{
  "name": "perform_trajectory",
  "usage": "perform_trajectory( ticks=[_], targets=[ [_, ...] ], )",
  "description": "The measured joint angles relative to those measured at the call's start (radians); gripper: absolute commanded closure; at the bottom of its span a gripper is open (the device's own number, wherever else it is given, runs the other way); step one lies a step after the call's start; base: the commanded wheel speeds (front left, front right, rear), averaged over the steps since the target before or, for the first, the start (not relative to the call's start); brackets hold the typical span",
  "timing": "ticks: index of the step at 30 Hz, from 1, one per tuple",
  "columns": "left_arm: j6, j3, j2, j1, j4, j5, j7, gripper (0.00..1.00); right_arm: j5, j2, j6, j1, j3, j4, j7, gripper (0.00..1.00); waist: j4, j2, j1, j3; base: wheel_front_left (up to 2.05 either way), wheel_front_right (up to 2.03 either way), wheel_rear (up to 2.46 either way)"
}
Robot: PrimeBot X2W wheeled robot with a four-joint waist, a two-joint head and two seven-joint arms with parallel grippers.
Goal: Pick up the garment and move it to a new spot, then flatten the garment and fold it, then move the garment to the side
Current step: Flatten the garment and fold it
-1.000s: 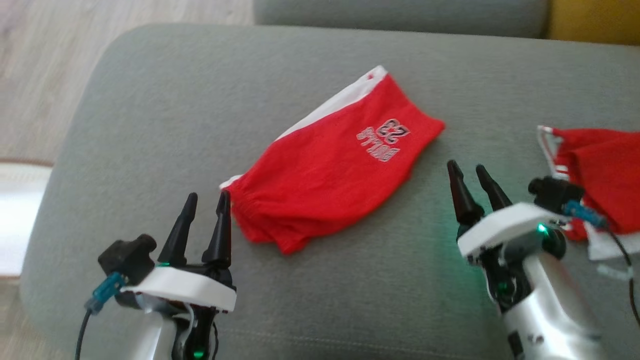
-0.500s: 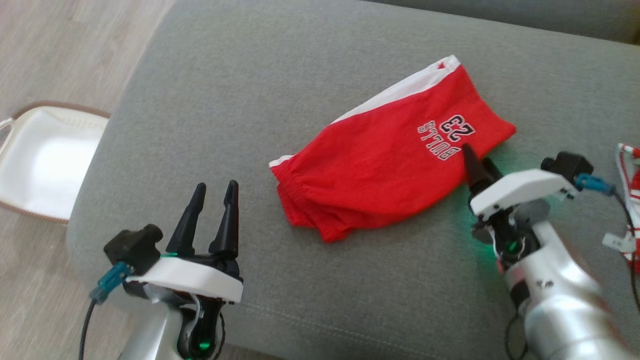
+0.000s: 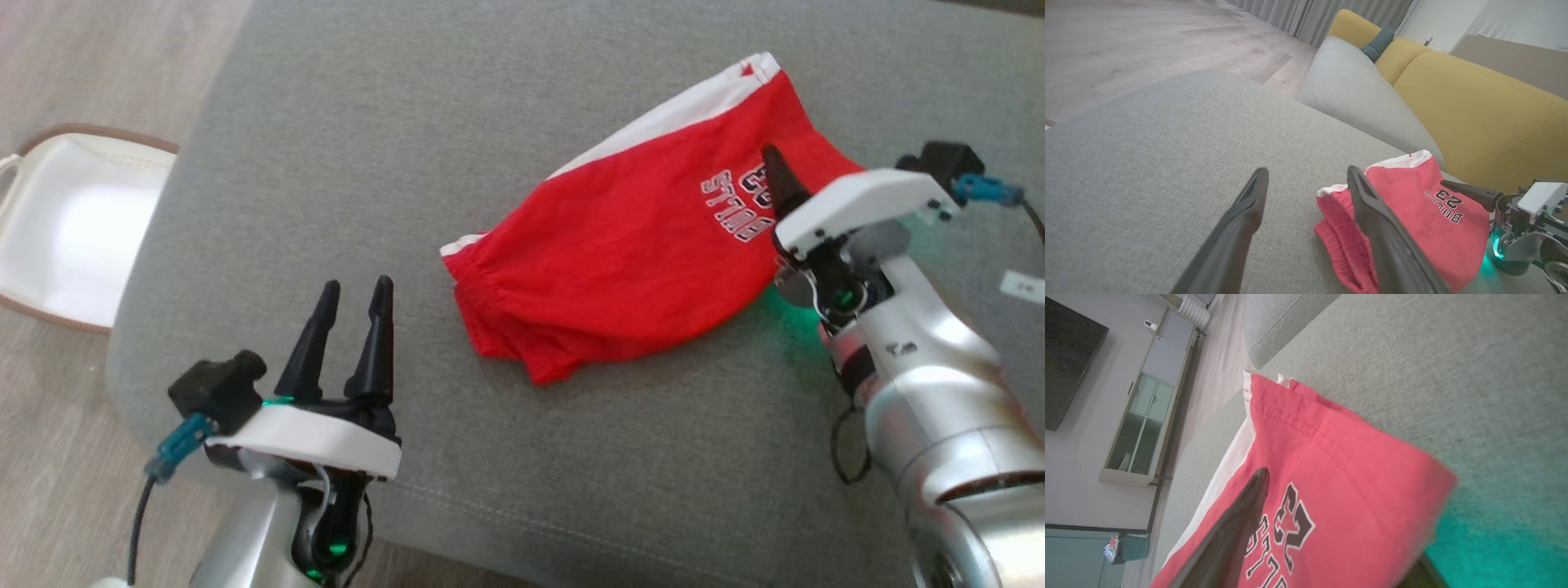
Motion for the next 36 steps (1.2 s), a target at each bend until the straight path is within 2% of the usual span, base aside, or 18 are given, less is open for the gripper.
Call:
perform_trajectory(
  ticks=[3, 4, 5, 13, 15, 18, 21, 24, 32, 36],
  targets=[
    [0.000, 0.012, -0.001, -0.005, -0.001, 0.000, 0.000, 0.00, 0.058, 0.000, 0.000, -0.023, 0.052, 0.000, -0.001, 0.00, -0.018, 0.0000, 0.0000, 0.014, 0.00, 0.00, 0.00],
    [0.000, 0.017, -0.001, -0.005, 0.000, 0.000, 0.000, 0.00, 0.090, 0.000, 0.000, -0.025, 0.070, -0.010, -0.002, 0.62, -0.025, 0.0000, 0.0000, 0.018, 0.00, 0.00, 0.00],
    [0.000, 0.022, -0.001, -0.006, 0.000, 0.001, 0.000, 0.00, 0.121, 0.000, 0.000, -0.026, 0.089, -0.020, -0.015, 1.00, -0.032, 0.0000, 0.0000, 0.021, 0.00, 0.00, 0.00],
    [-0.001, 0.059, -0.003, -0.007, 0.002, 0.021, 0.000, 0.00, 0.362, 0.001, 0.000, 0.018, 0.287, -0.120, -0.170, 1.00, -0.098, 0.0000, 0.0001, 0.014, 0.00, 0.00, 0.00],
    [-0.001, 0.064, -0.003, -0.006, 0.003, 0.021, 0.000, 0.00, 0.436, 0.005, 0.000, 0.046, 0.347, -0.140, -0.242, 1.00, -0.128, 0.0000, 0.0000, 0.002, 0.00, 0.00, 0.00],
    [-0.002, 0.069, -0.003, -0.005, 0.004, 0.021, 0.000, 0.00, 0.476, 0.005, 0.000, 0.061, 0.387, -0.139, -0.290, 1.00, -0.158, 0.0000, 0.0000, -0.013, 0.00, 0.00, 0.00],
    [-0.008, 0.073, -0.003, -0.001, 0.005, 0.021, 0.000, 0.00, 0.492, 0.005, 0.000, 0.078, 0.383, -0.130, -0.311, 1.00, -0.185, 0.0000, 0.0001, -0.034, 0.00, 0.00, 0.00],
    [-0.008, 0.080, -0.003, 0.006, 0.005, 0.021, 0.000, 0.00, 0.461, 0.009, 0.000, 0.100, 0.302, -0.112, -0.312, 1.00, -0.210, 0.0000, 0.0001, -0.056, 0.00, 0.00, 0.00],
    [-0.007, 0.060, -0.003, 0.040, 0.005, 0.015, 0.000, 0.00, 0.203, 0.005, 0.000, 0.276, -0.022, -0.219, -0.314, 1.00, -0.245, 0.0000, 0.0000, -0.118, 0.00, 0.00, 0.00],
    [0.000, 0.058, -0.003, 0.057, 0.005, 0.013, 0.000, 0.00, 0.113, 0.007, 0.000, 0.360, -0.100, -0.253, -0.314, 1.00, -0.248, 0.0000, 0.0000, -0.134, 0.00, 0.00, 0.00]
  ],
)
